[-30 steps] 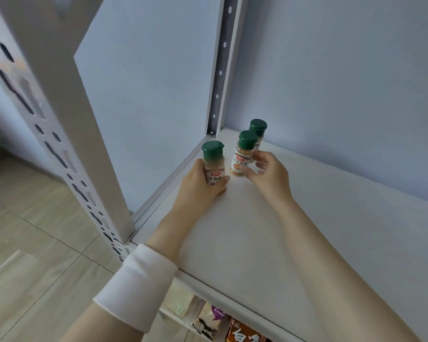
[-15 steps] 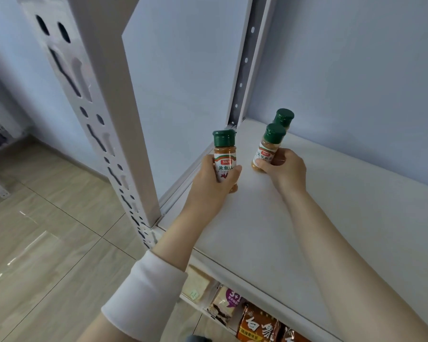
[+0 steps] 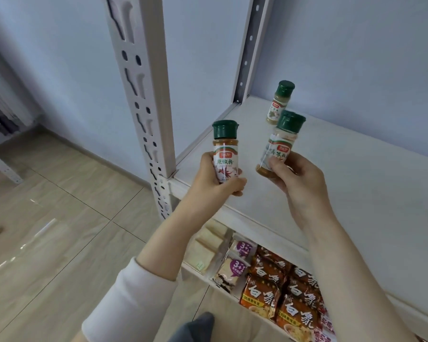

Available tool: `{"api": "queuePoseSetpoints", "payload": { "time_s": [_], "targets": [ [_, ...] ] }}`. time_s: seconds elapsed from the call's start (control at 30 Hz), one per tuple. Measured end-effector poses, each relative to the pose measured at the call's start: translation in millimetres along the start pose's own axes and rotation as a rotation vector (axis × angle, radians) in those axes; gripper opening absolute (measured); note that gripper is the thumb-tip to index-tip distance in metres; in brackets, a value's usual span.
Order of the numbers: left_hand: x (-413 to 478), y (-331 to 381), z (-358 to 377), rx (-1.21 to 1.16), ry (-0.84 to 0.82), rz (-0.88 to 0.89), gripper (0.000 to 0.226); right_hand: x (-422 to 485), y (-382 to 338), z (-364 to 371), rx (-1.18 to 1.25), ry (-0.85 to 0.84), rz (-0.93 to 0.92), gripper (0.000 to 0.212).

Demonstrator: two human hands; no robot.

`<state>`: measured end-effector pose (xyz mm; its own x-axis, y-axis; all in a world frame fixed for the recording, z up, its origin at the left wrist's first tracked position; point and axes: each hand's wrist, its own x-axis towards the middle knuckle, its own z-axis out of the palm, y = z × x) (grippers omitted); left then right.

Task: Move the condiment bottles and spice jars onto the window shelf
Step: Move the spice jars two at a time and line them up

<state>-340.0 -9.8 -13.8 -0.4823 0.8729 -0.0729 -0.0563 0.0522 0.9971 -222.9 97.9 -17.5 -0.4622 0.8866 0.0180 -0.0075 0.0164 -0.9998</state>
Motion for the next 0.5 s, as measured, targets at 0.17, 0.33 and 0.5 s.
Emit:
{"api": "queuePoseSetpoints", "payload": {
  "time_s": [0.17,0.33,0.5],
  "targets": [
    [-64,-8,-7,0.013,-0.008,-0.02,0.054,-66,4,3,0.066,-0.088,0.002,0.032],
    [-114,-13,-39,0.027,0.06,-0.018,0.052,-114,7,32,0.121,-0.214,0.045,0.029],
    [-155,-17,-93,-0.01,0.192,-0.026,0.045,-141,14,96,0.211,-0.361,0.166,0.04]
  ]
}}
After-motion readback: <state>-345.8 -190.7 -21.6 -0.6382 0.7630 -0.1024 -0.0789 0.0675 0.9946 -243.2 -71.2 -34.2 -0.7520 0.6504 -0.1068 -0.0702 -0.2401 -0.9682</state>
